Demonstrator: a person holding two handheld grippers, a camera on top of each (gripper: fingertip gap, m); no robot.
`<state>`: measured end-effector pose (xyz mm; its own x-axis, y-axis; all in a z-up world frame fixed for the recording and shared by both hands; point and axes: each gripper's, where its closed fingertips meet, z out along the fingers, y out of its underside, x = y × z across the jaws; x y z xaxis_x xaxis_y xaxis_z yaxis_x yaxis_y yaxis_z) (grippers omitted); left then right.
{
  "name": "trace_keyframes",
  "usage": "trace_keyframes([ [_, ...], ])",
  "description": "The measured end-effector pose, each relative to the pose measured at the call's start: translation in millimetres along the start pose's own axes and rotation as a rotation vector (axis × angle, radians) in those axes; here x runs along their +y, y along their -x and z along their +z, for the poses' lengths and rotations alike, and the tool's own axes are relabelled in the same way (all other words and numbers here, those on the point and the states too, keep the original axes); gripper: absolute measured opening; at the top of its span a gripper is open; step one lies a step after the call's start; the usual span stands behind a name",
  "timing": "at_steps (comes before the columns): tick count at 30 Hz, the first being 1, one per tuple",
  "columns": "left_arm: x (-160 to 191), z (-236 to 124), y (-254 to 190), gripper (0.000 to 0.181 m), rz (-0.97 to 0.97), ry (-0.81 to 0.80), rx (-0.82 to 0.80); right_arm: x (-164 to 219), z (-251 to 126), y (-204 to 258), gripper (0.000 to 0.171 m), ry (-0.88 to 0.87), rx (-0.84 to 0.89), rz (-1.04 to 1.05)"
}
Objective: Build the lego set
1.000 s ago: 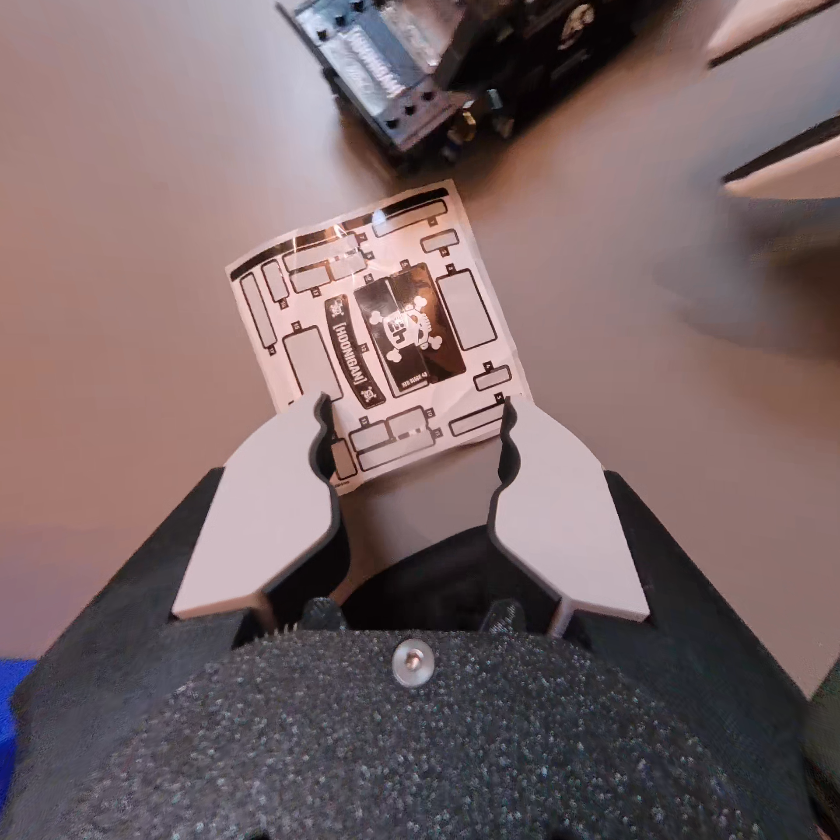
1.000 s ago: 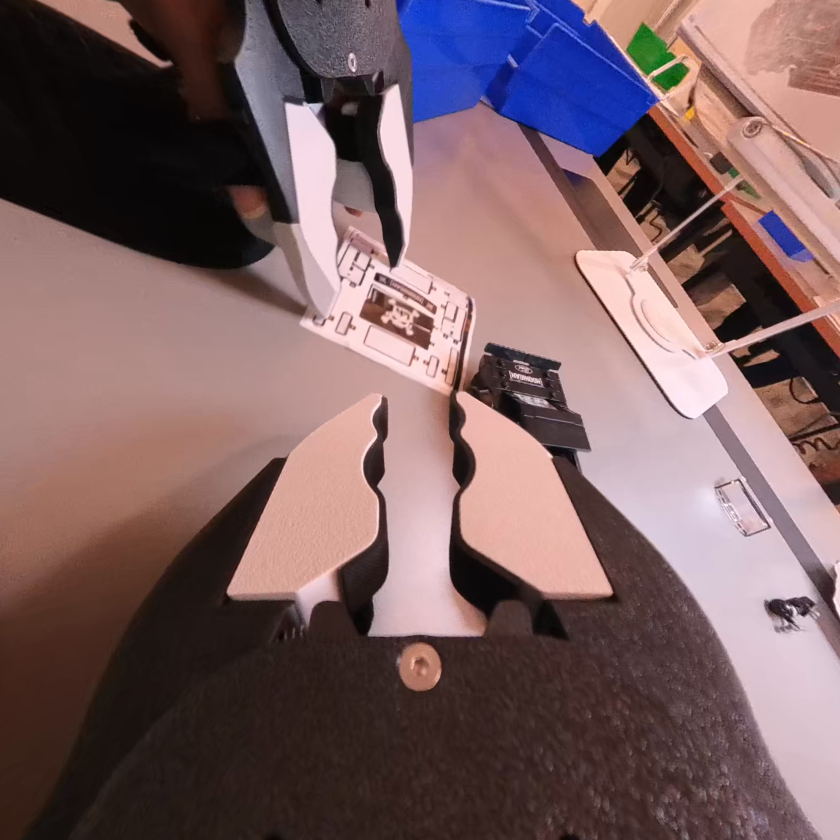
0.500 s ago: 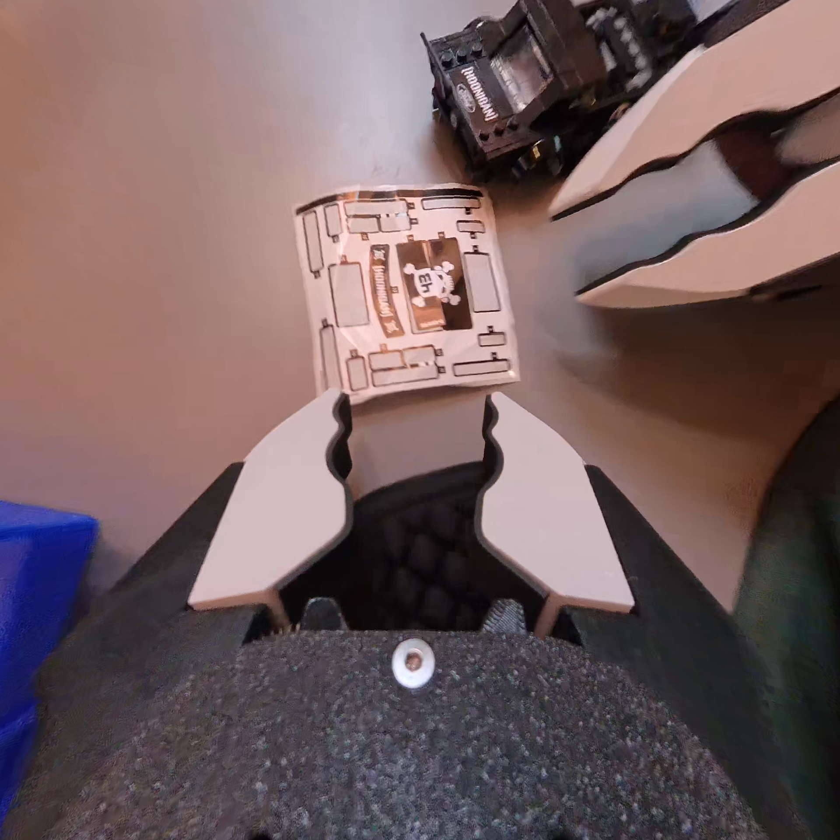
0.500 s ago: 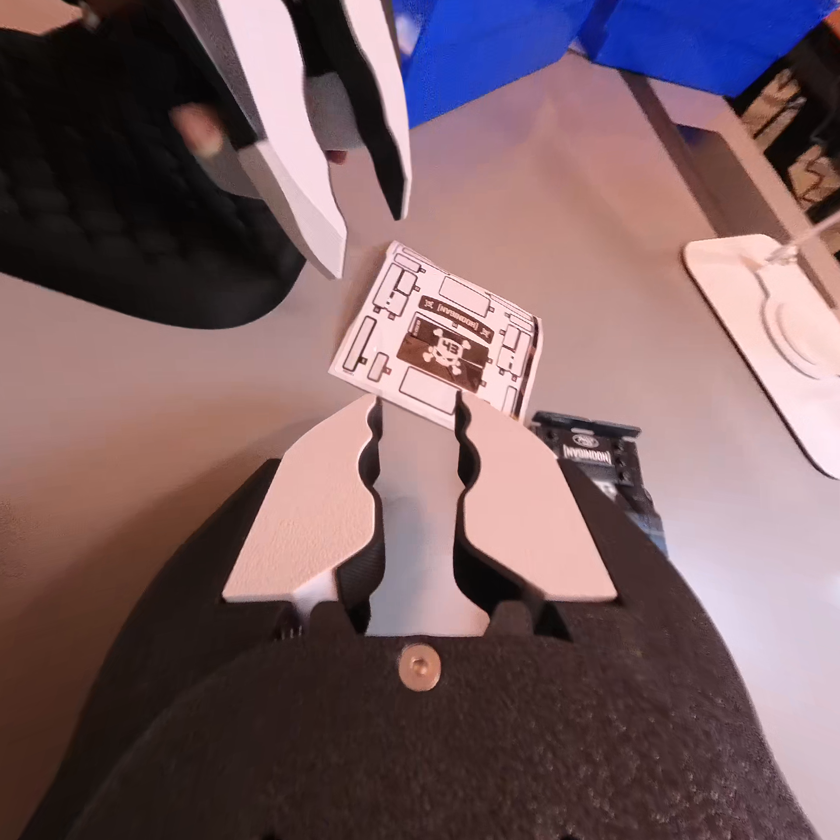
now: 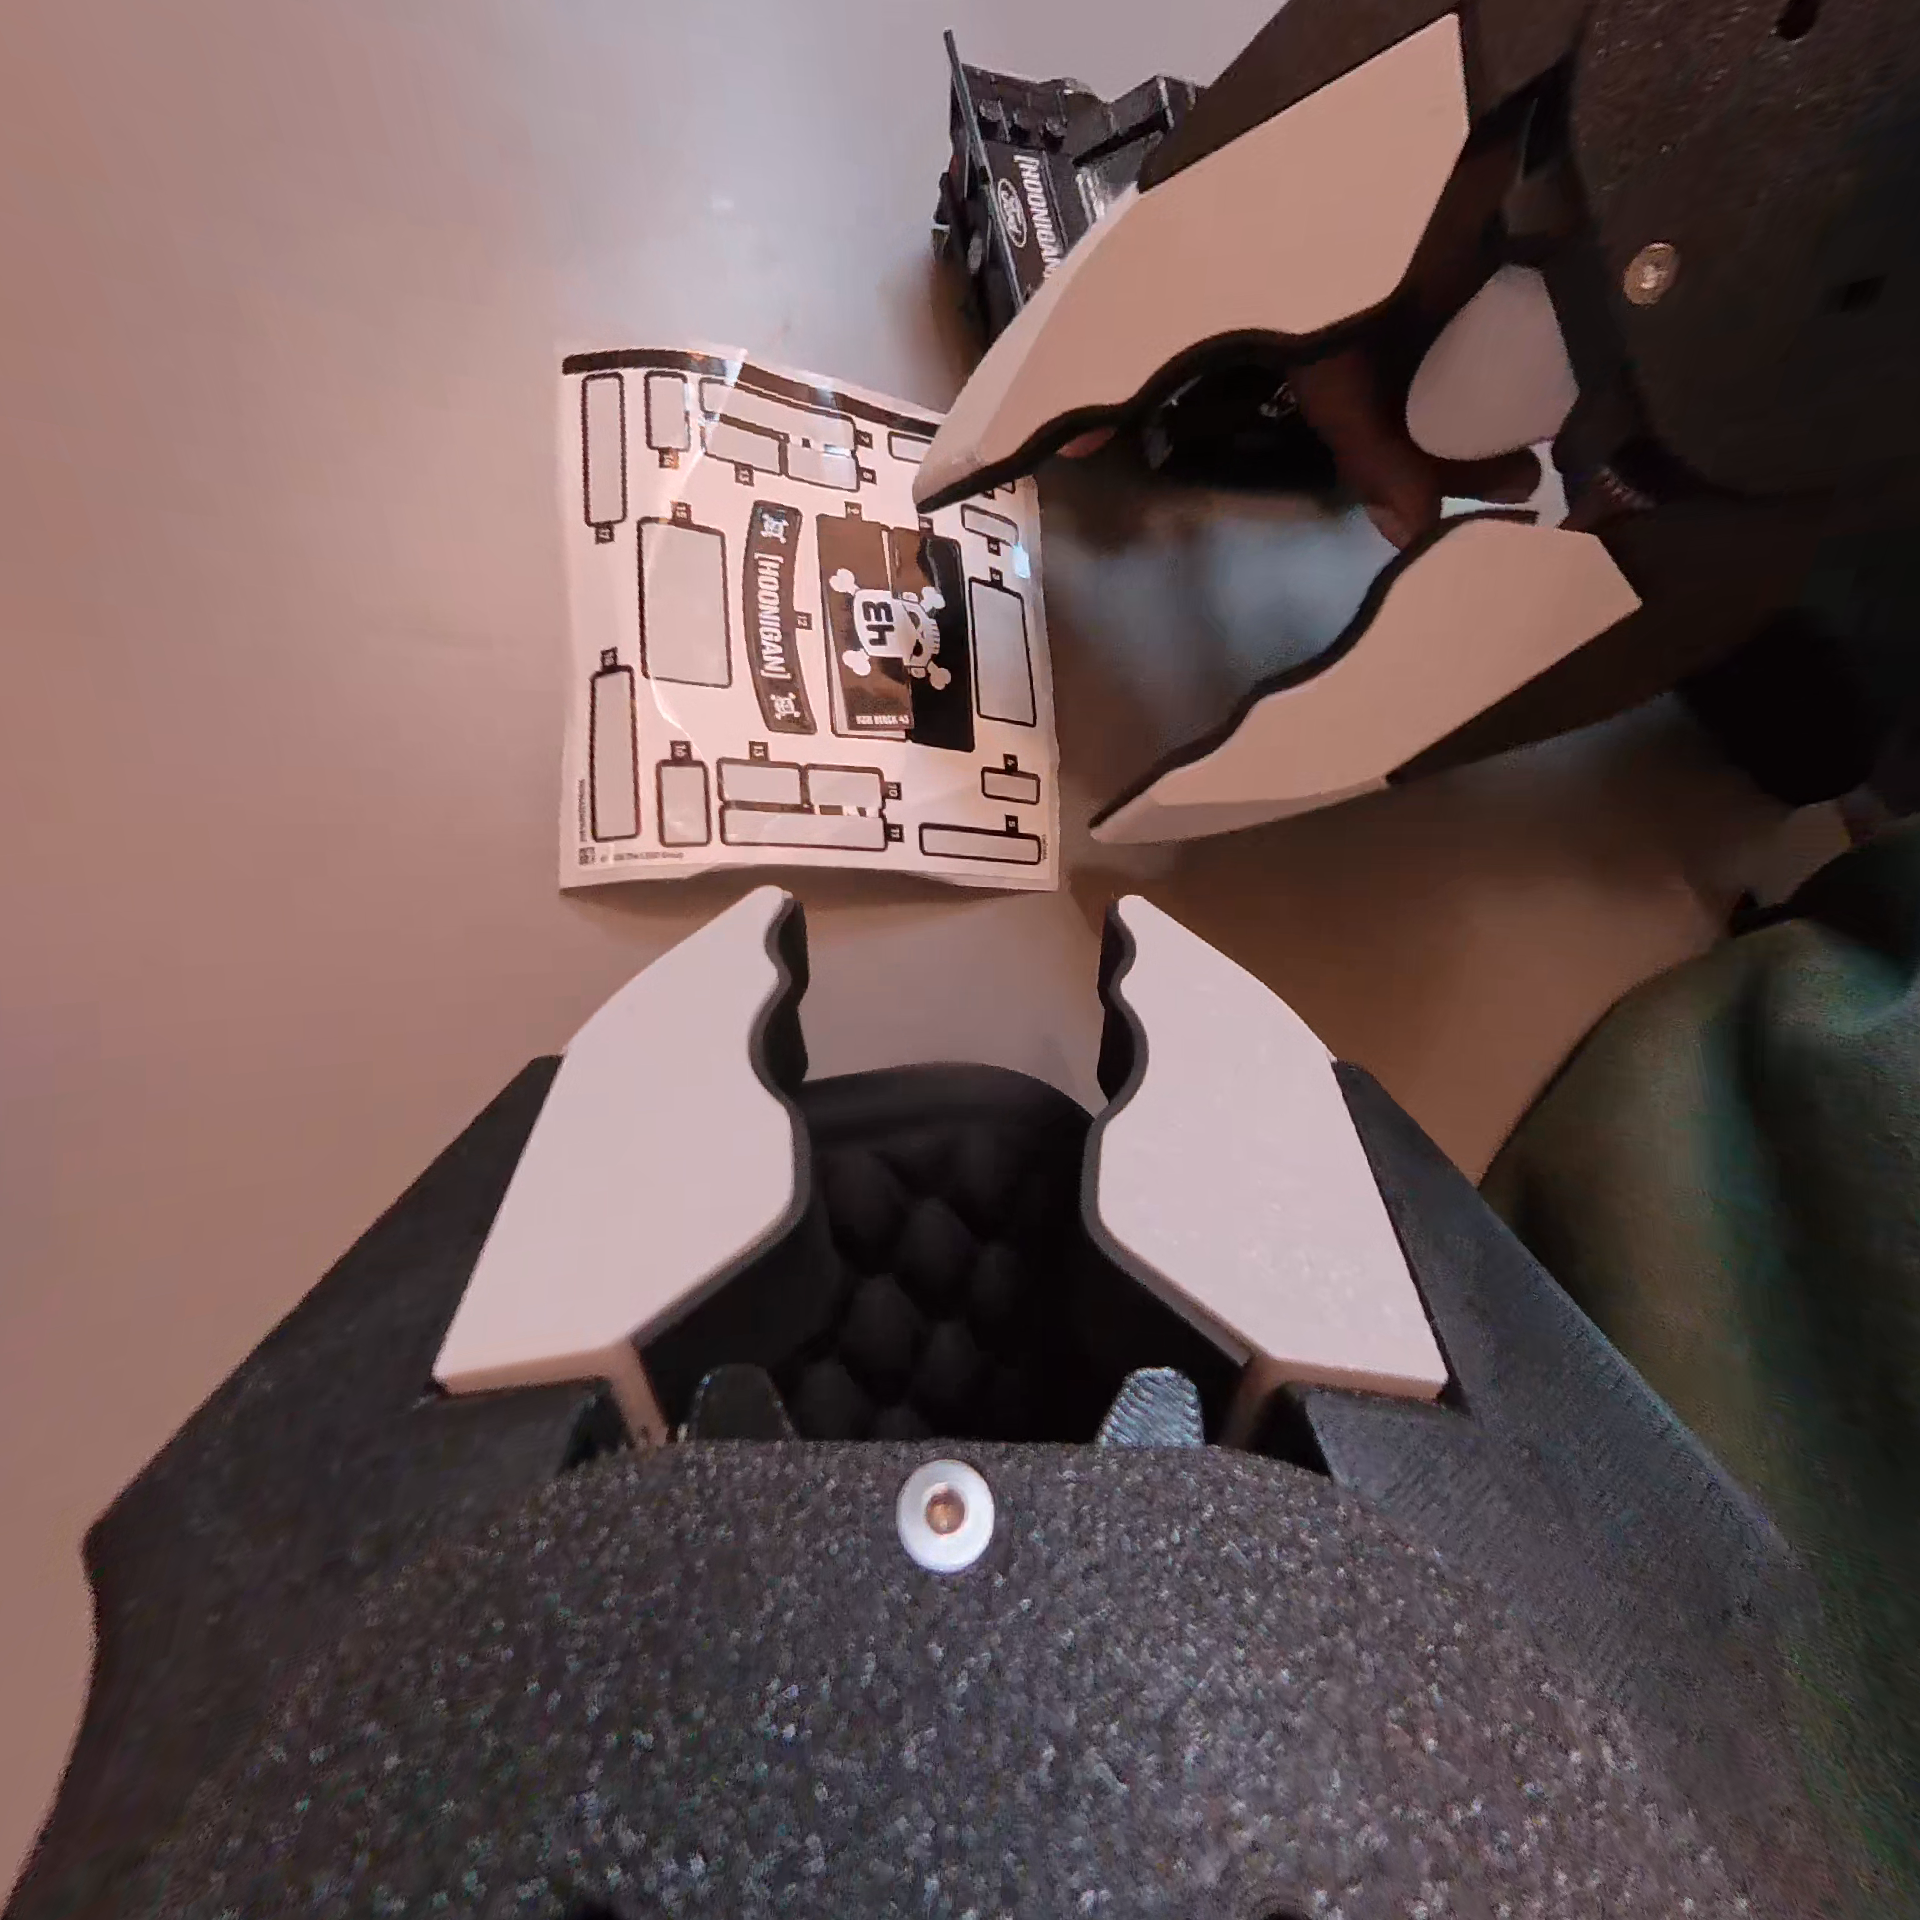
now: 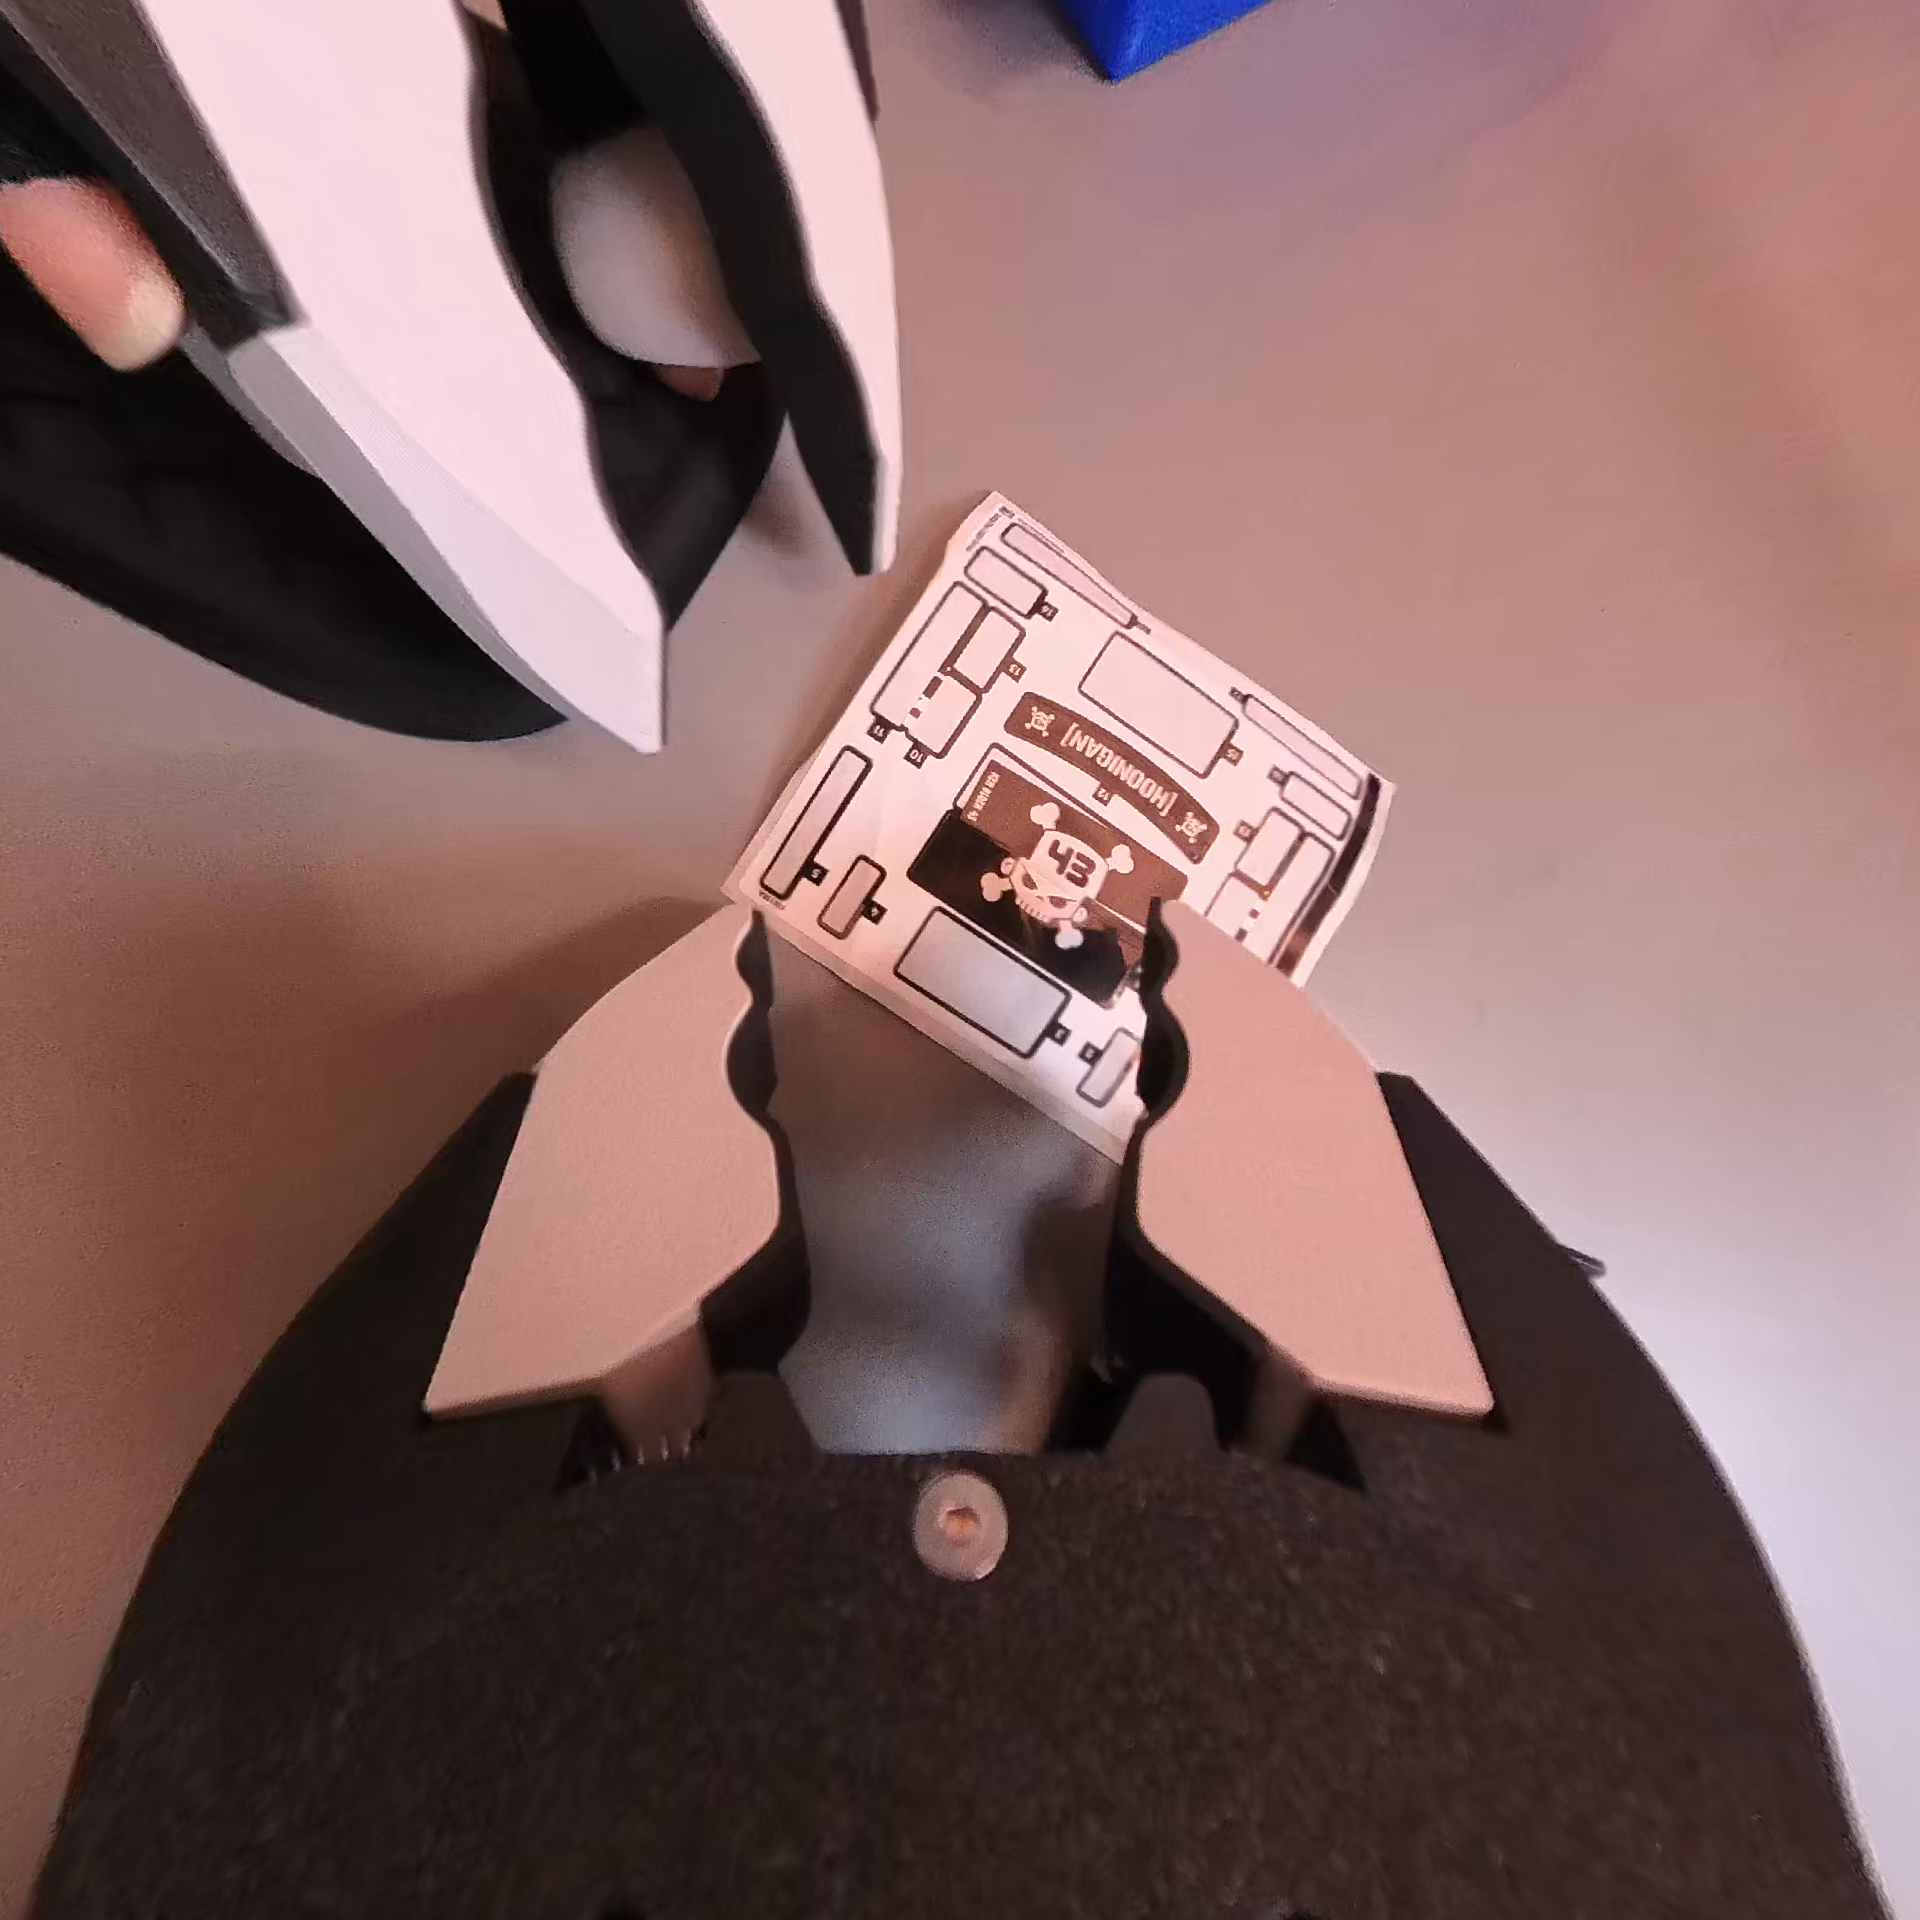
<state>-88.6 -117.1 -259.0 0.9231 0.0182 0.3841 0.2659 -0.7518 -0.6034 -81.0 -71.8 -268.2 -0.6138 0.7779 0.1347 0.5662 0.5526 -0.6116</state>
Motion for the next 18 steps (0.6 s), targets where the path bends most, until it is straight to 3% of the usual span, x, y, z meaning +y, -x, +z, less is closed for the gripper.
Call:
trace_keyframes([
  [14,-3,4,5,0.067,-0.185,0.137,0.054,4,-16,-20,0.072,-0.039,0.094,0.009],
  [18,-5,10,8,0.062,-0.245,0.188,0.075,-2,-20,-27,0.071,-0.082,0.099,-0.001],
])
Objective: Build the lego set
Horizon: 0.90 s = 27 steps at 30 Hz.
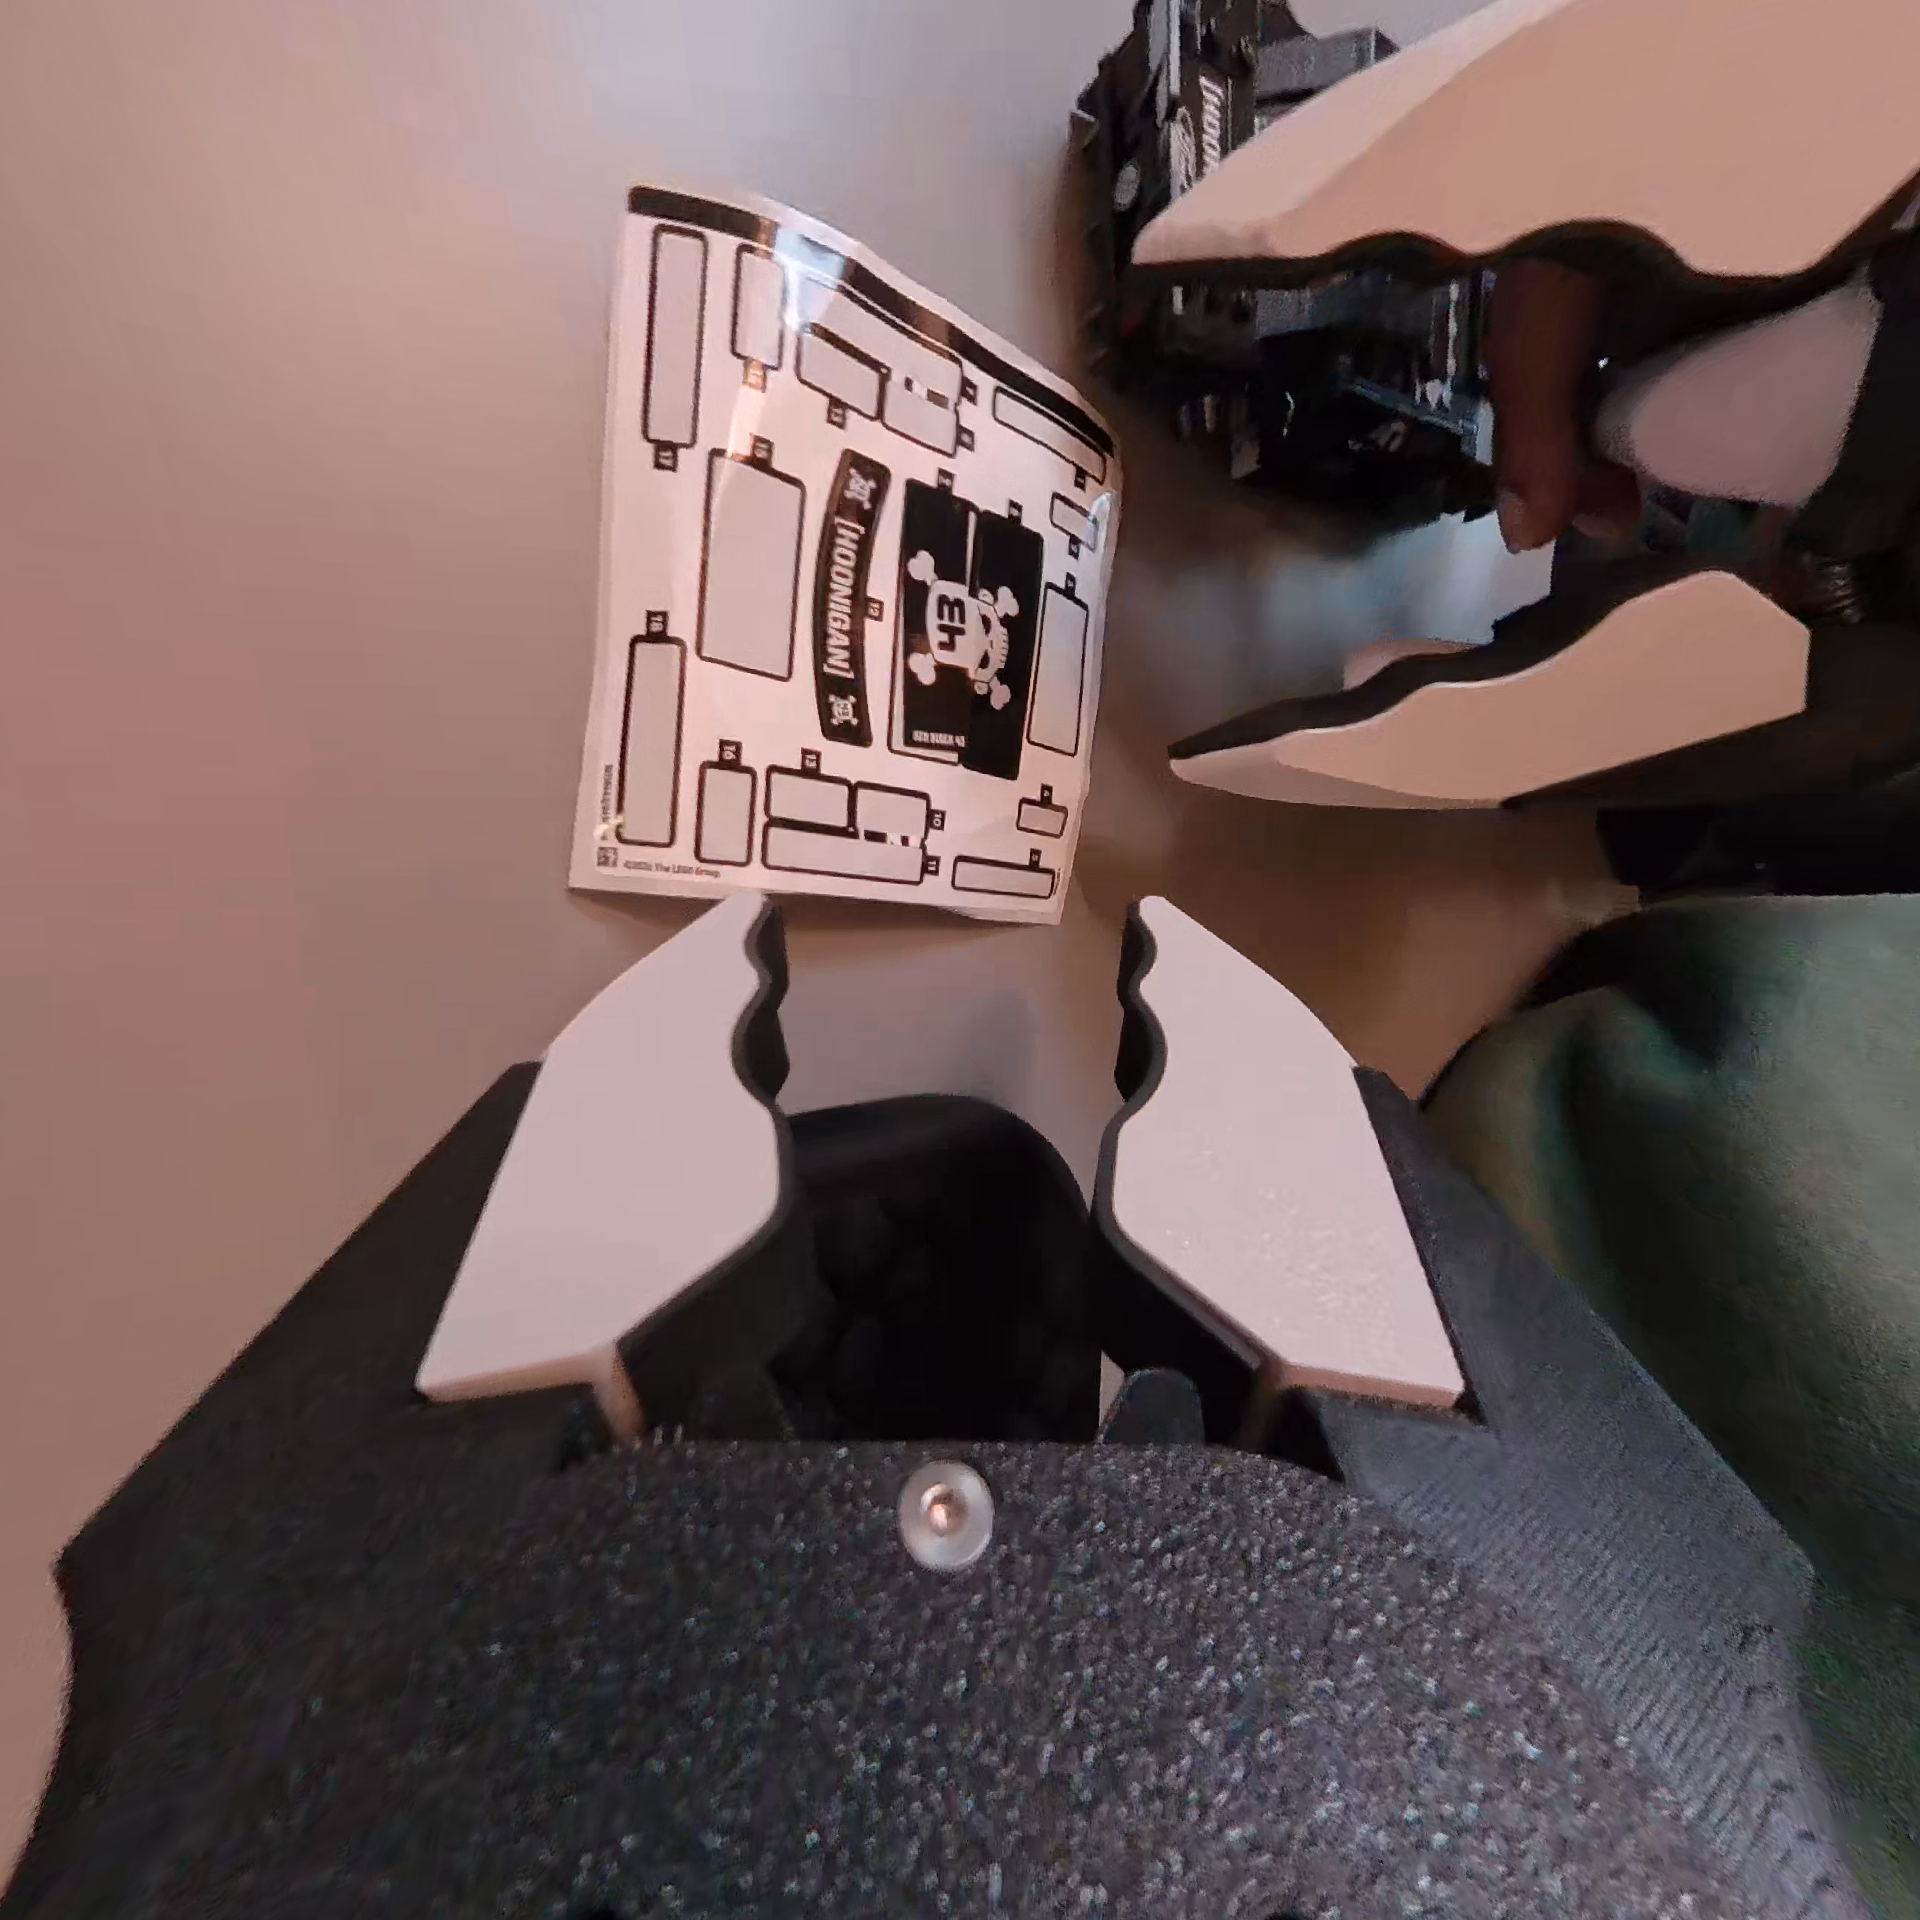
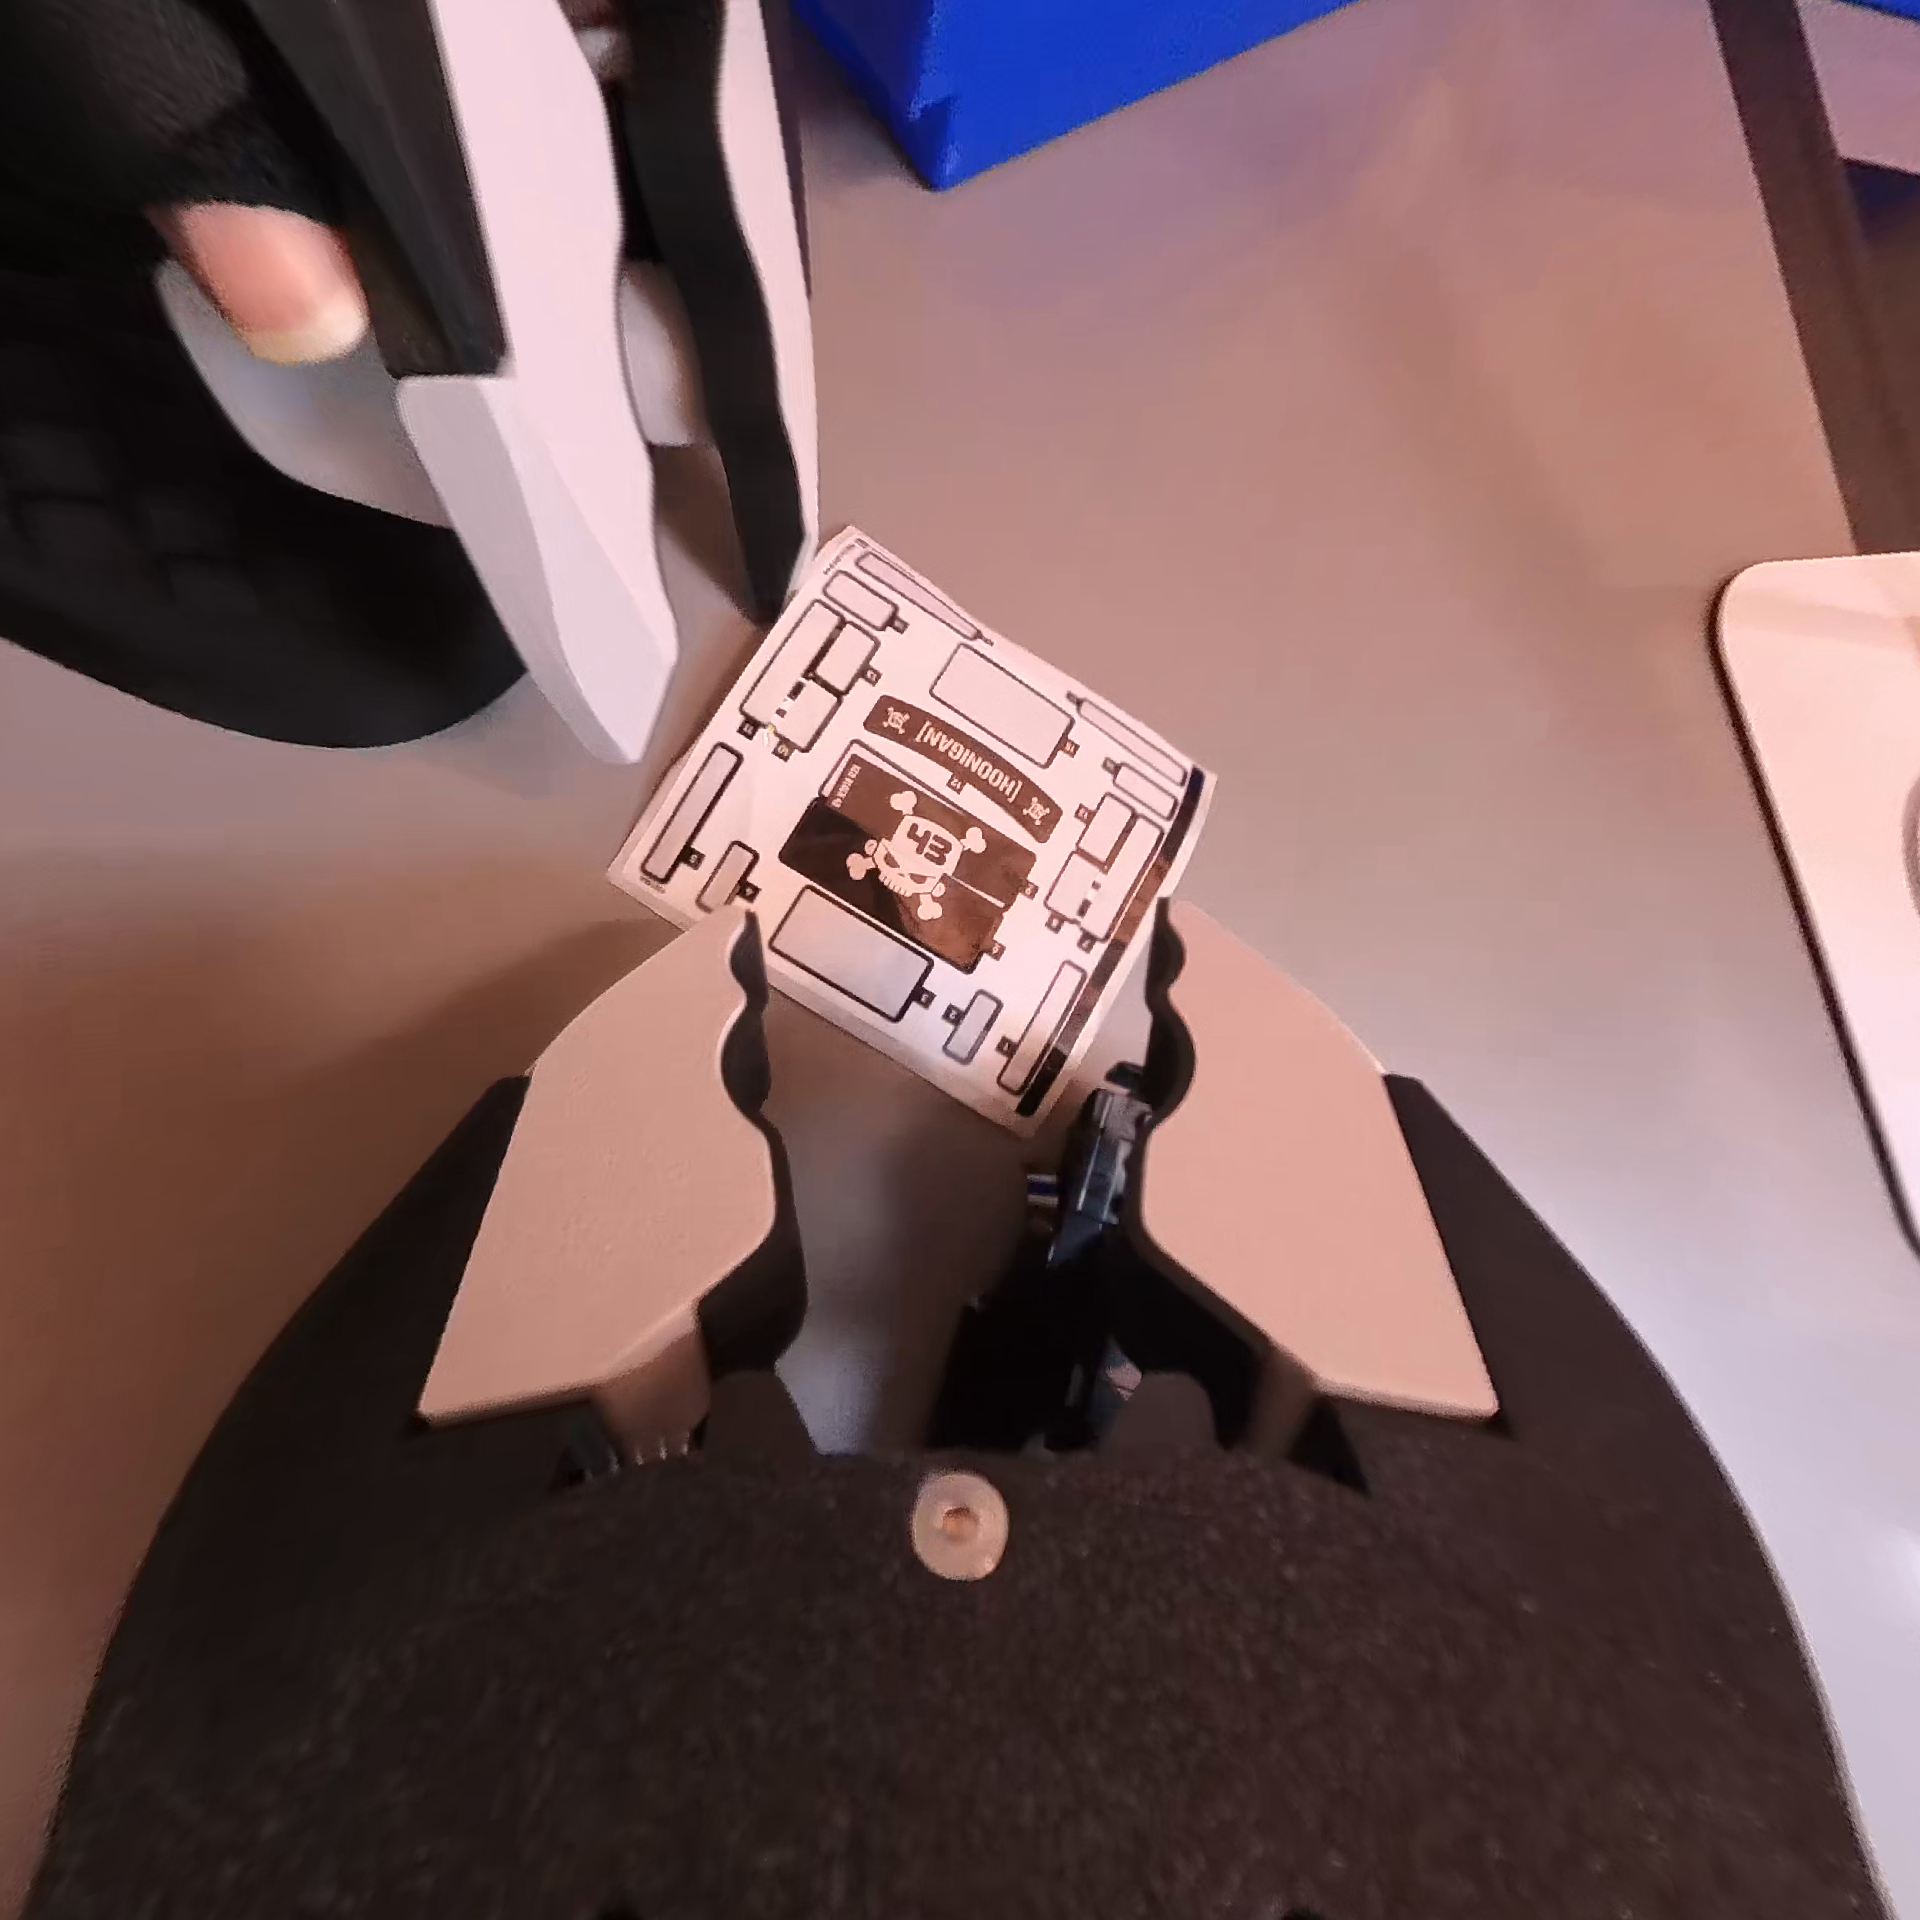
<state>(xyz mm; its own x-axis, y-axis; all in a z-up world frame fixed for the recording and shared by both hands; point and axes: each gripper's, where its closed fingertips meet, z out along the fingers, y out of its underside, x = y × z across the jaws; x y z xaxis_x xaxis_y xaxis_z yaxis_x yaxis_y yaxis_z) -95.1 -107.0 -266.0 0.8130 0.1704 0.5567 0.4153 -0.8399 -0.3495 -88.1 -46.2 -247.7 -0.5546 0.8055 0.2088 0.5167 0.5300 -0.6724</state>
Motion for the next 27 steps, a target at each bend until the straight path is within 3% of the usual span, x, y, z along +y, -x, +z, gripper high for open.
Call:
trace_keyframes([
  [3,-9,5,4,0.049,-0.034,-0.018,-0.008,-2,-8,-4,0.069,-0.039,0.010,0.018],
  [9,-25,27,7,0.000,-0.019,-0.100,-0.016,4,-35,-15,0.063,-0.111,0.058,0.057],
  [15,-45,12,-9,0.001,0.013,-0.258,0.060,4,-50,-17,0.058,-0.207,0.106,0.075],
  [22,-53,-33,-60,0.000,0.233,-0.492,0.189,-38,-64,-11,0.046,-0.447,0.144,0.074],
  [27,-48,-38,-80,0.000,0.278,-0.546,0.279,-44,-55,-5,0.057,-0.417,0.137,0.010],
])
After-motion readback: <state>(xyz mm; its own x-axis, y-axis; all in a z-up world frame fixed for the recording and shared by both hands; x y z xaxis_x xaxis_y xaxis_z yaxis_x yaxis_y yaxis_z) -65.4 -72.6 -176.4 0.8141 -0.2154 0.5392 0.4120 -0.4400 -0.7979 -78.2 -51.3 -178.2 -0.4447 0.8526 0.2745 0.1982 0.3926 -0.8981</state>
